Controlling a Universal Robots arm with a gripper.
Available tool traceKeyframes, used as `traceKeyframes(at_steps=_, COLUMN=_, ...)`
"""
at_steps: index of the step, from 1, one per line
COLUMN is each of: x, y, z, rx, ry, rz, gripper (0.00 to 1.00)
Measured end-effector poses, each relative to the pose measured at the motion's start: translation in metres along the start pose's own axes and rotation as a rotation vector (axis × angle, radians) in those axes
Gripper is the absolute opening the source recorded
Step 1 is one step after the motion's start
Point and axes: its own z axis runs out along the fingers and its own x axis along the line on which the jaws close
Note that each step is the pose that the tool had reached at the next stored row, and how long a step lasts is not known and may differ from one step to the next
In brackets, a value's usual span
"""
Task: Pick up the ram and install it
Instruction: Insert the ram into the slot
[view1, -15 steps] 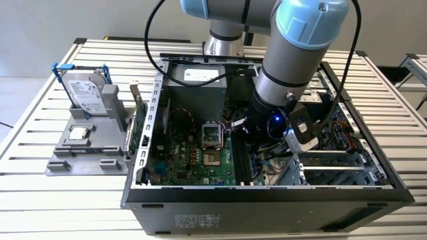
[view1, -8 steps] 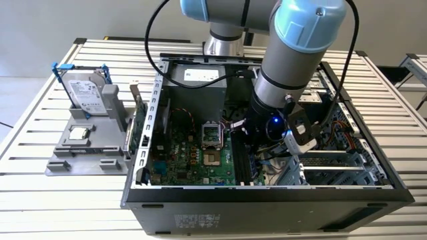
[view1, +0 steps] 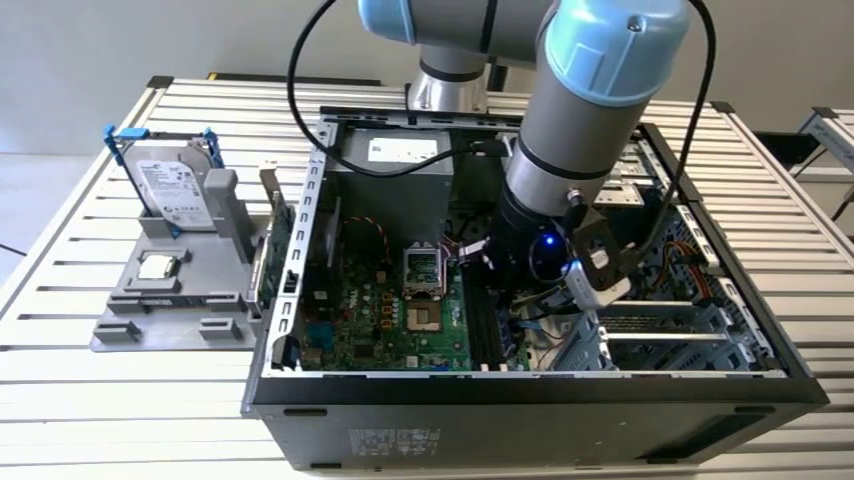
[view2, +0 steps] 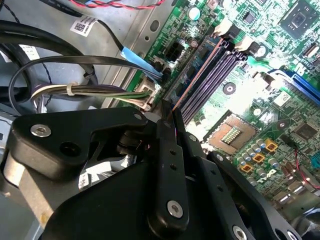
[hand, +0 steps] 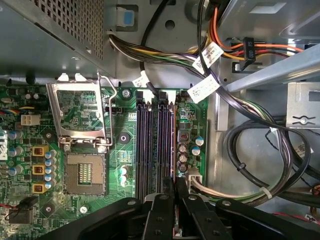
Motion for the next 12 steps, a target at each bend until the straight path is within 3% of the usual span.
traceKeyframes(at_steps=12, x=0.0002, y=-0.0001, z=0.0022, rx=0.0006, ry=0.0002, rz=-0.001, gripper=0.00)
